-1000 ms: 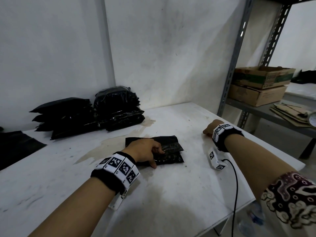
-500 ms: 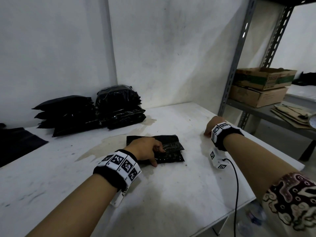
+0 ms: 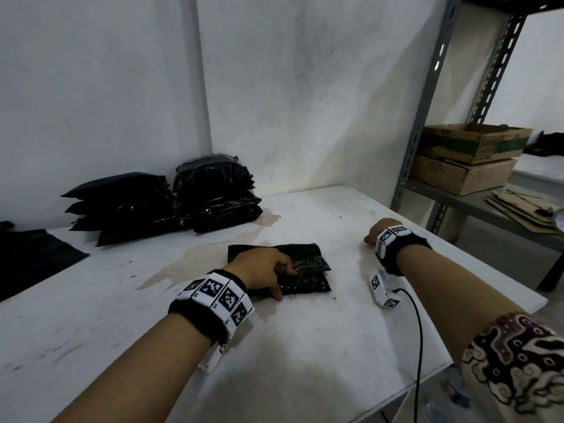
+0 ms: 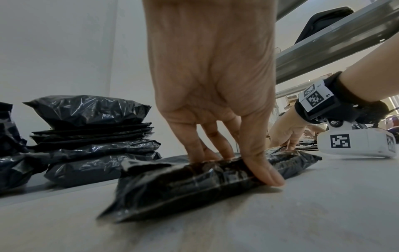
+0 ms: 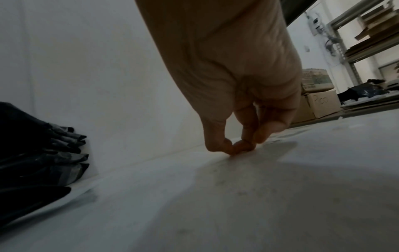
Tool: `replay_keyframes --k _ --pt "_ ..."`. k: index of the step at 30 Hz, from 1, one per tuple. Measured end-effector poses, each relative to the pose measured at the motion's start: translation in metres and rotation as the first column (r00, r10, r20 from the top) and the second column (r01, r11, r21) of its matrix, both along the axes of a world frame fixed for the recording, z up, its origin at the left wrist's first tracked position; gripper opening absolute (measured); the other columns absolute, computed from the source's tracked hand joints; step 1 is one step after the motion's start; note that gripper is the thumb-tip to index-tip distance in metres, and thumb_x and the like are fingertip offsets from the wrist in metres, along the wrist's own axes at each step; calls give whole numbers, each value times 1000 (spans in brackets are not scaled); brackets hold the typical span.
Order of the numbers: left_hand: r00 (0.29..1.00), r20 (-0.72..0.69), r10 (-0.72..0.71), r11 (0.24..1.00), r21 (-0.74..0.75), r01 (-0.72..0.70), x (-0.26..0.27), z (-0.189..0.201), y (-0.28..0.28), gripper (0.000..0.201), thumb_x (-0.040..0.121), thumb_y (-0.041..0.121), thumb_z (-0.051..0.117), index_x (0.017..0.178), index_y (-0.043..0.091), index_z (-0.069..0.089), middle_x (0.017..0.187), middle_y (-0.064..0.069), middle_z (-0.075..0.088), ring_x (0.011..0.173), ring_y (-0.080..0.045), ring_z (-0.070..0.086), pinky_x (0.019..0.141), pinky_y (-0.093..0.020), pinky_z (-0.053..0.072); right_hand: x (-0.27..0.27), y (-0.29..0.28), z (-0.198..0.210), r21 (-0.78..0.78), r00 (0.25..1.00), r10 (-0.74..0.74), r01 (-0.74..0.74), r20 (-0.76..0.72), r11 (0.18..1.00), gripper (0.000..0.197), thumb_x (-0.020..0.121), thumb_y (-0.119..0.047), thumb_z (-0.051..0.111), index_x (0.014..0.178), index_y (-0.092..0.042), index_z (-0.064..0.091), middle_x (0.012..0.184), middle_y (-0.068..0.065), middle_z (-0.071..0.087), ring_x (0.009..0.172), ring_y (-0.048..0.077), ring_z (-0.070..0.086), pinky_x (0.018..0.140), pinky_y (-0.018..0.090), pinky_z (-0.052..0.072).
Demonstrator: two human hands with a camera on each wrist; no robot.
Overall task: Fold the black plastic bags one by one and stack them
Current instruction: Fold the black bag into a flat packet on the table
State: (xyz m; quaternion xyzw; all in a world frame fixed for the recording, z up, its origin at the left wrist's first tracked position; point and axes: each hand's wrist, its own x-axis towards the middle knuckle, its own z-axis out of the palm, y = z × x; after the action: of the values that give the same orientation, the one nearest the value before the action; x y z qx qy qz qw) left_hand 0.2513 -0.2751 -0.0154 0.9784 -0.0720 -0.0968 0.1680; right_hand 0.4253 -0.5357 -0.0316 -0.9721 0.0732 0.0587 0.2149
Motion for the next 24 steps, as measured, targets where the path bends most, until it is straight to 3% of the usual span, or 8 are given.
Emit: replay_keyframes --k 2,4,8,10,14,17,20,24 --pt "1000 -1 -2 1000 -1 2 0 0 0 50 67 22 84 112 31 64 113 11 59 106 -12 54 83 -25 44 -3 2 2 -211 998 65 -68 -23 975 48 88 -14 60 136 -12 54 144 13 47 133 29 44 106 40 41" --pt "1000 1 -3 1000 -3 3 0 -1 -1 50 67 21 84 113 30 64 114 11 59 106 -12 54 83 -25 44 -3 -2 4 -283 994 104 -111 -38 953 47 92 -18 57 139 -15 51 147 11 42 137 28 39 112 39 35" --pt "1000 0 -2 1000 -4 2 1 -1 -1 50 67 21 84 111 31 64 113 12 58 106 -11 54 84 -25 44 9 -10 -8 -205 993 117 -112 12 972 47 100 -36 47 142 -13 46 152 7 37 141 23 33 114 31 28" --pt "1000 0 0 1000 -4 0 1 -1 -1 50 66 21 84 110 32 64 110 13 57 105 -10 53 86 -26 45 16 -13 -7 -122 995 101 -100 2 988 50 100 -32 48 145 -12 42 154 11 33 141 29 32 113 40 32" --pt "1000 -1 4 1000 -2 -4 0 -1 -1 50 66 21 85 110 32 64 111 12 57 104 -11 53 86 -27 45 19 -10 9 17 998 47 -48 32 999 44 85 -16 66 126 -1 59 125 18 59 117 33 57 96 42 50" --pt "1000 -2 4 1000 -4 -4 0 -1 0 50 66 21 85 110 33 64 113 11 58 105 -12 54 88 -29 47 25 -7 10 -255 993 112 -120 -48 959 33 78 -29 76 107 -13 73 104 4 66 107 28 63 90 44 54" --pt "1000 -3 2 1000 -7 -2 -1 0 0 50 67 20 84 111 31 64 114 10 58 106 -13 54 90 -30 47 19 -5 10 -416 989 134 -149 -66 897 25 74 -41 79 87 -19 73 115 2 65 107 27 63 87 42 56" --pt "1000 -1 1 1000 -6 -1 -1 0 0 50 67 20 84 112 30 63 113 10 57 107 -13 54 87 -27 46 -4 -10 7 -391 981 193 -185 -21 901 34 86 -24 61 119 -23 68 133 -2 58 123 19 54 98 37 50"
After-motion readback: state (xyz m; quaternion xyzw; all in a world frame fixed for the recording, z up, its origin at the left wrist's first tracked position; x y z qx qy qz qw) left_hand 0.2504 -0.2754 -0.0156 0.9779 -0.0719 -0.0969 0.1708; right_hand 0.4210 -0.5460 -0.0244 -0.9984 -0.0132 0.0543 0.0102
